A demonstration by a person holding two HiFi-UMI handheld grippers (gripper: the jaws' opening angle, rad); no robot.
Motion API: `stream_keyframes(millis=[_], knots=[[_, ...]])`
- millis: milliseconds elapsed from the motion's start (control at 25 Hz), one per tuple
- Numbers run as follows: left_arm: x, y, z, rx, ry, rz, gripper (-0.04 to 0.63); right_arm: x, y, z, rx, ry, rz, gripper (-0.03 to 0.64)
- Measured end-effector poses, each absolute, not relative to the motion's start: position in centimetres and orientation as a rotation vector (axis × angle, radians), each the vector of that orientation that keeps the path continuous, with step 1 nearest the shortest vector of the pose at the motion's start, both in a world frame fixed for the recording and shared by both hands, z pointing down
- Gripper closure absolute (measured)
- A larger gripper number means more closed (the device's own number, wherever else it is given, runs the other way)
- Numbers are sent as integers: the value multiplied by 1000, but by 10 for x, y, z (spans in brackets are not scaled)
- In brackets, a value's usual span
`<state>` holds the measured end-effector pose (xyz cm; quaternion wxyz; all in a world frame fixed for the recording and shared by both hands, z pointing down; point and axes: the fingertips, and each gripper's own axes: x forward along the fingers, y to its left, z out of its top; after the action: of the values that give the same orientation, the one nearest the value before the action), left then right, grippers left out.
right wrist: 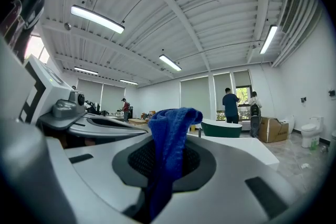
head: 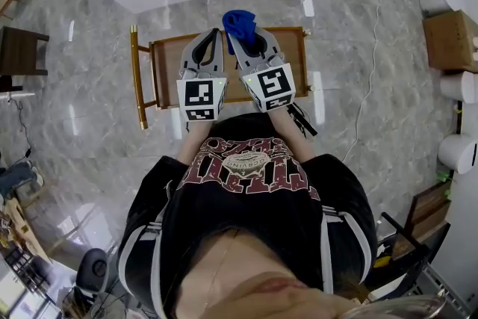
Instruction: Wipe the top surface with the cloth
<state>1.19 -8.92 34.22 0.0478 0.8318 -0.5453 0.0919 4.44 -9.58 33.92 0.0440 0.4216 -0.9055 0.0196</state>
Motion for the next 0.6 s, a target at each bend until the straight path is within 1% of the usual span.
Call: stream_keyframes(millis=[600], knots=[[24,-84,342,2570,-1629,301,549,49,-91,343,1298,-2765,92,558]])
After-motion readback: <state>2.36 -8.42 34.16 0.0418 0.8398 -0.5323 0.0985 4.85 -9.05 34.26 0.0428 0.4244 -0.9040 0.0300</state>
